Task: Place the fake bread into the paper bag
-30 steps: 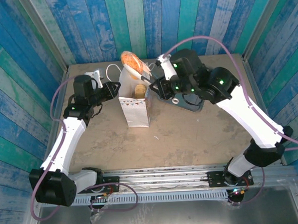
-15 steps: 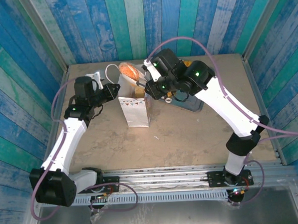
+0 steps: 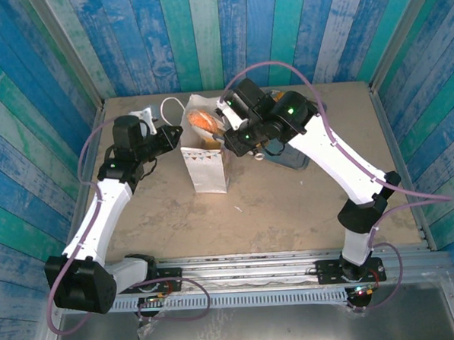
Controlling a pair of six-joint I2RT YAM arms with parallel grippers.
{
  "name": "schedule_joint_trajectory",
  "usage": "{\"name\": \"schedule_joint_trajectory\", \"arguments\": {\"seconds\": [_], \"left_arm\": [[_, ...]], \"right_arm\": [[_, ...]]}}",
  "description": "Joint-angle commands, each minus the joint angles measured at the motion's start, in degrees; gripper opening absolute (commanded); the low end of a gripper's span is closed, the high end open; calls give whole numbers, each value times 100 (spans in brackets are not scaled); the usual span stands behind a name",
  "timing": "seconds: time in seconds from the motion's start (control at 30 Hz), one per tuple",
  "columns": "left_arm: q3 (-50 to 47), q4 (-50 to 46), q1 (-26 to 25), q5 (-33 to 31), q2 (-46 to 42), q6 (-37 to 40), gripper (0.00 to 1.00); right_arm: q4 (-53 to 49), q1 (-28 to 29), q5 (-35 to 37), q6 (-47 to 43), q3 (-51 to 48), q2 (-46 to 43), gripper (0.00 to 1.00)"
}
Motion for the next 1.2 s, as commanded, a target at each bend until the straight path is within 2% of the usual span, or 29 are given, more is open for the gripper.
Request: {"name": "schedule_joint_trajectory", "arguments": {"seconds": [0.0,0.57,0.77,1.0,1.17], "left_arm": [[-80,79,-19,1,-210,24,18],[-107,88,-19,-11,-210,26,18],[-116,97,-19,28,-219,20,18],[-106,94,-19,43,-230,21,18],[-63,43,-19,25,-236,82,17]], "right_arm": [[-102,28,16,-46,178,92,38],[-258,4,-384,-21,200,207,39],[-275,-116,-399,77,159,190,42],[-258,-168,-466,85,194,181,51],[-240,-205,-464,95,194,132,51]]}}
